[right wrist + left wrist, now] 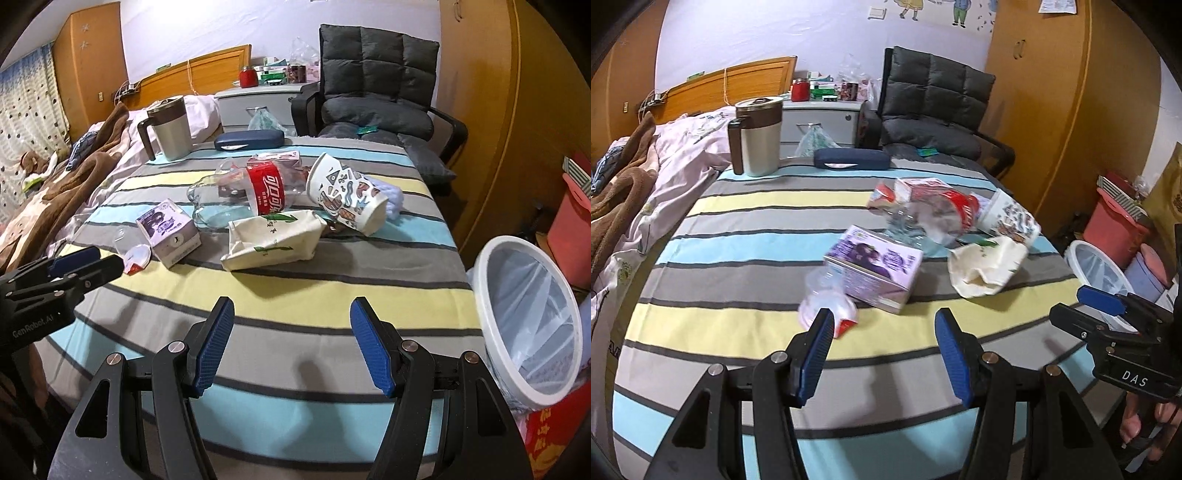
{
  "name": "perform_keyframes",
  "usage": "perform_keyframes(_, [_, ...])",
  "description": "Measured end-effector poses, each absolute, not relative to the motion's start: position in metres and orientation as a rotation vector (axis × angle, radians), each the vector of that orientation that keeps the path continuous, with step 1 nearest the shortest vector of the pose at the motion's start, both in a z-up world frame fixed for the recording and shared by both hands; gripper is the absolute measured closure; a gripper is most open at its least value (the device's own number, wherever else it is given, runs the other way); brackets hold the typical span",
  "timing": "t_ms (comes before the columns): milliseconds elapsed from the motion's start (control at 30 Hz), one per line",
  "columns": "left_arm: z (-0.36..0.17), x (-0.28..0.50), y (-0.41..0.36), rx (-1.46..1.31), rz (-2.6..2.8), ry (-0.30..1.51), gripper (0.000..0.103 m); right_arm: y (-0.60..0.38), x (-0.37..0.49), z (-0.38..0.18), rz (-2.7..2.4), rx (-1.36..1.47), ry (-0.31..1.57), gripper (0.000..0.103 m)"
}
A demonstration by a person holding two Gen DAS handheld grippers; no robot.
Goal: Collect trash
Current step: 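Move both tools back over the table, then grasp the crumpled white paper bag with the right gripper while the left gripper grasps the clear plastic cup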
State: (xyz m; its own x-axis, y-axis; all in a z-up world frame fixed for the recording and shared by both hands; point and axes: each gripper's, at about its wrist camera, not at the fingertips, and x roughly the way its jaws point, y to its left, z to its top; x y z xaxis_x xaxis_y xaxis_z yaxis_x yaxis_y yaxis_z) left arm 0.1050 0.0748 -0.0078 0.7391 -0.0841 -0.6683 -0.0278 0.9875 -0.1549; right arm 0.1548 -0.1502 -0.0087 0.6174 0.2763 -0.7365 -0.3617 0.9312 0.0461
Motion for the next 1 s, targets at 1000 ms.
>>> perform_keyframes(1000, [-0.039, 0.150, 0.110, -0.231, -0.007, 0.822, 0.068, -0.146, 0.203, -0.028, 0.396, 0.162, 0.958, 0.054])
